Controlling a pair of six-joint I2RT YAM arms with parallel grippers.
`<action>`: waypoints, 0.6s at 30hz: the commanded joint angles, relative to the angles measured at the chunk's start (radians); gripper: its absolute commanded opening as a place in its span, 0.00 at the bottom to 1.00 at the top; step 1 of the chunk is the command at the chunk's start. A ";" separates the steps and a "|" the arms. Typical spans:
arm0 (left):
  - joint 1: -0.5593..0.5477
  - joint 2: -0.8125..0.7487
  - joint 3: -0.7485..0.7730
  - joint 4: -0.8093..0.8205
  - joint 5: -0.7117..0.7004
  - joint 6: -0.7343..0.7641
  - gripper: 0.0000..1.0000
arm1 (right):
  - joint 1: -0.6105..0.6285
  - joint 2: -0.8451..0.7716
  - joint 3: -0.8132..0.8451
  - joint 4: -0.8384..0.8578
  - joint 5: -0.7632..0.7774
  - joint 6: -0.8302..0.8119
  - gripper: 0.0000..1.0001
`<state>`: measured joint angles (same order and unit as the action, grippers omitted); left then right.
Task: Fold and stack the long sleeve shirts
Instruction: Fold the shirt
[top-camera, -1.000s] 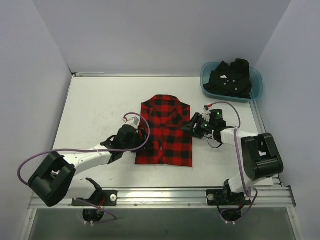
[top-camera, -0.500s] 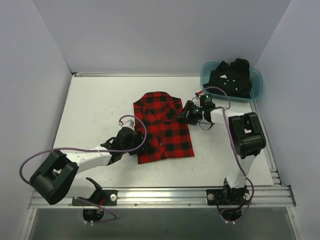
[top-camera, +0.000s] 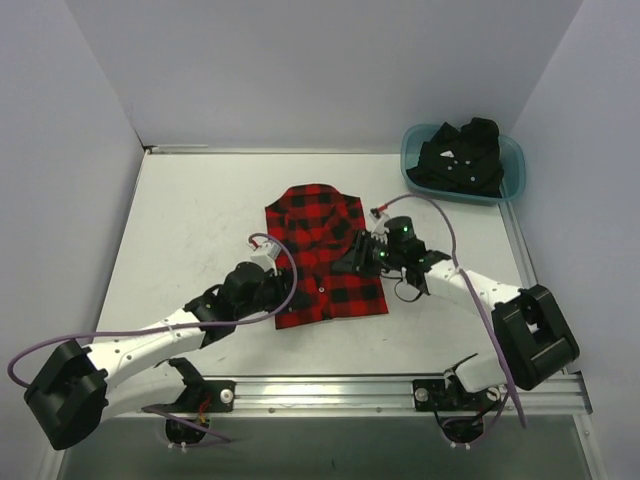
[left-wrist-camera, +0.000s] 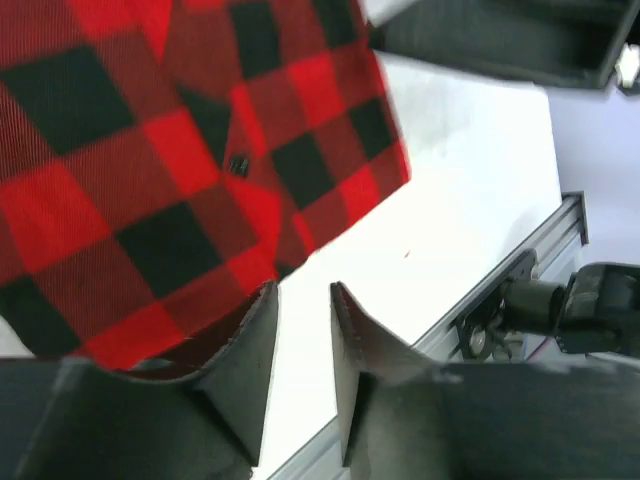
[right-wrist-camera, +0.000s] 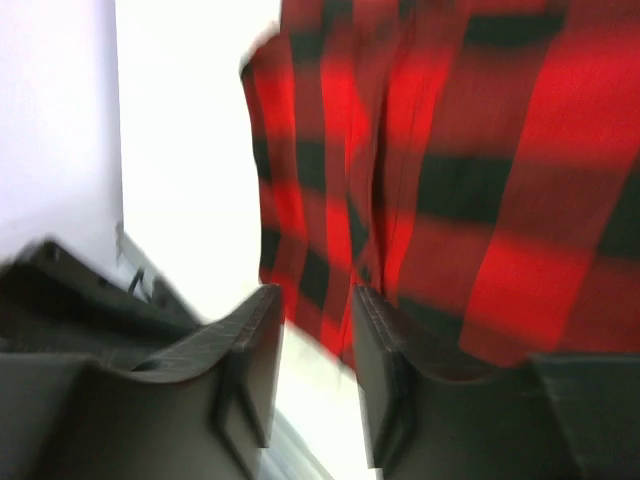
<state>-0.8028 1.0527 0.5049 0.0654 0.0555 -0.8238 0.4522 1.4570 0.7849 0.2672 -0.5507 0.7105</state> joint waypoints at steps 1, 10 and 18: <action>-0.004 0.009 -0.089 -0.007 0.044 0.002 0.31 | 0.062 -0.059 -0.154 0.142 -0.015 0.133 0.32; 0.005 0.237 -0.101 0.085 0.041 -0.026 0.26 | 0.108 0.047 -0.312 0.352 -0.009 0.207 0.11; 0.175 0.352 -0.117 0.183 0.079 -0.074 0.19 | 0.025 0.323 -0.217 0.431 -0.069 0.156 0.00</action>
<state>-0.6796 1.3647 0.3981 0.2066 0.1581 -0.8974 0.5213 1.6848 0.5163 0.6422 -0.6220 0.8974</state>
